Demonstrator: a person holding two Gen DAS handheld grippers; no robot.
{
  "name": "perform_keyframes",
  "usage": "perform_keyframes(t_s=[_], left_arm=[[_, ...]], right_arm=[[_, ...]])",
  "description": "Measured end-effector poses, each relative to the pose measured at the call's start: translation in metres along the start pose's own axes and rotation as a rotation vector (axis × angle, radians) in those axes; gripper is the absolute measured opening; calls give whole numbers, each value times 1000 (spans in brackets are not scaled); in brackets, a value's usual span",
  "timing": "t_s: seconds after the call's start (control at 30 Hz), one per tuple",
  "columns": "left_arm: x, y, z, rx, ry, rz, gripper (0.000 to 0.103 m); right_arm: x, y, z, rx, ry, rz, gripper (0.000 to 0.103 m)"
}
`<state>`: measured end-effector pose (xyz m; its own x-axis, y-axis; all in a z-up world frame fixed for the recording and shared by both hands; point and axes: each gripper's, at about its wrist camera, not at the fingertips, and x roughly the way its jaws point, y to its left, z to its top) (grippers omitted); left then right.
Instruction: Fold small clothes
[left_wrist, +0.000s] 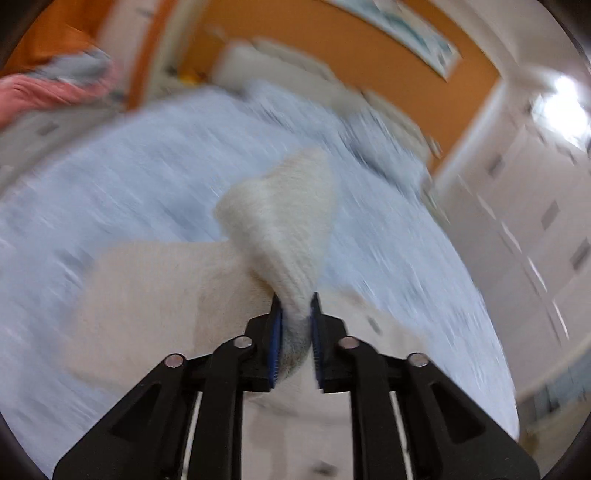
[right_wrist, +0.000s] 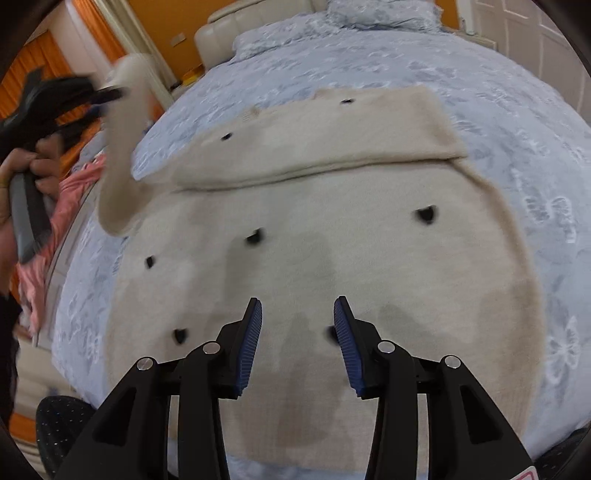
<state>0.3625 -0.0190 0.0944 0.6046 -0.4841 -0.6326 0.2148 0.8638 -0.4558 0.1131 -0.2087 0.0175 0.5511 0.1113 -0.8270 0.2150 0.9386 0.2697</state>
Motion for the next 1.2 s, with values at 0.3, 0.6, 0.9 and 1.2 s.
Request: perform_keyframes(t_s=[0.3,0.6,0.9,1.2], left_arm=[[33,40,-103,-310,120,33,64],[-18,172,-76,-627,-44,170,72],[-4,190,-49,-692,-28,103,7],[32,142,-68,-485,84,135,8]], right_arm=[[-3,-67,52,85,-48,28,58],[92,-49,139,157,28,148,62],[92,14,193,46,-66,162,8],[86,-64,185,70,-103,-79,7]])
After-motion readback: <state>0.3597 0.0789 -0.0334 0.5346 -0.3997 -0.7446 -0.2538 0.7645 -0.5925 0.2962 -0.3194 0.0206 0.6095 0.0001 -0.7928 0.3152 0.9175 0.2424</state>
